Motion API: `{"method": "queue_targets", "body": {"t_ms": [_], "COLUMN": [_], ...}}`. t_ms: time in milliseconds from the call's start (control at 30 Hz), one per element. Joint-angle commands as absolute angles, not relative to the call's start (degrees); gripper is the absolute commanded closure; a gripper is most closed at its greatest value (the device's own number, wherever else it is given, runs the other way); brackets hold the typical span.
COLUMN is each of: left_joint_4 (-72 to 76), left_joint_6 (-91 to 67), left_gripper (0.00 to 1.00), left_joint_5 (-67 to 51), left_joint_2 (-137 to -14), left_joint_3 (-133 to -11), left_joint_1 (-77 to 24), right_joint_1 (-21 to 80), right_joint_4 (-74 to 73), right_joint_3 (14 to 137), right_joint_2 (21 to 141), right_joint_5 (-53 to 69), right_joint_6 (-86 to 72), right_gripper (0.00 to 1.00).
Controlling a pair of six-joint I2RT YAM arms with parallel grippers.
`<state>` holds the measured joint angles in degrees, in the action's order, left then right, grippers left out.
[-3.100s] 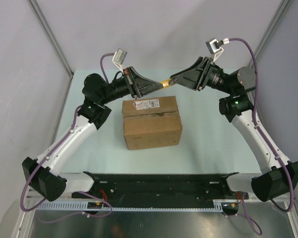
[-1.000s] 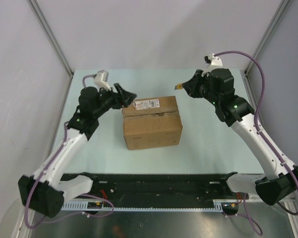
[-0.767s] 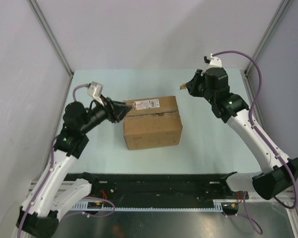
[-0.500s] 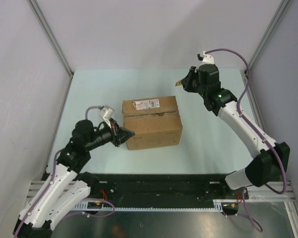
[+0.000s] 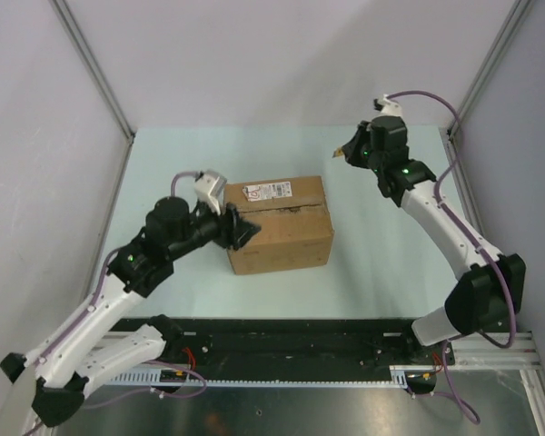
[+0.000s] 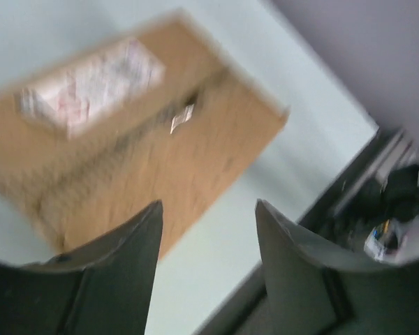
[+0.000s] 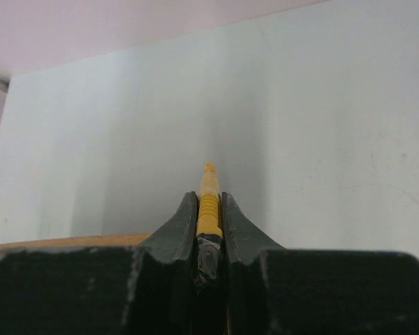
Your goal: Unpack the express box
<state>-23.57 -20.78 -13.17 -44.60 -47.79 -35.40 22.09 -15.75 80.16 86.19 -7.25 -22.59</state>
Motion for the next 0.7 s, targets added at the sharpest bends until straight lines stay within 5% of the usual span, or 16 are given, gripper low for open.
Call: {"method": "queue_targets", "body": {"t_ms": [0,100,200,433,667], "left_joint_4": [-16.97,-15.47,-15.56,-15.73,-15.73], "left_joint_6": [-8.19,-5.89,-6.94,-11.86,-9.76], "left_gripper": [0.33,0.20,0.17,0.53,0.54], "left_joint_5": [2.06,8.06,13.00,13.37,14.07], "left_joint_2": [-53.75,-62.81,-75.20,-92.08,-97.73], "left_joint_3": [-60.10,-67.30,-75.91,-86.73,-90.00], "left_joint_1": [-42.35,-43.77,-44.82,-45.88,-46.41], "right_joint_1": [20.48,21.36,21.62,24.70,24.61], "right_joint_4": [-16.26,-15.39,-11.70,-5.19,-0.62], "right_joint_3": [76.40,70.61,65.67,55.30,50.63], "right_joint_2": [77.09,71.56,66.37,60.74,58.89], "right_joint_5": [-7.74,-6.95,-6.33,-7.20,-5.28], "right_joint_6": [-25.58,-27.68,-31.37,-35.77,-37.53], "right_gripper": [1.00,1.00,1.00,1.00,1.00]}}
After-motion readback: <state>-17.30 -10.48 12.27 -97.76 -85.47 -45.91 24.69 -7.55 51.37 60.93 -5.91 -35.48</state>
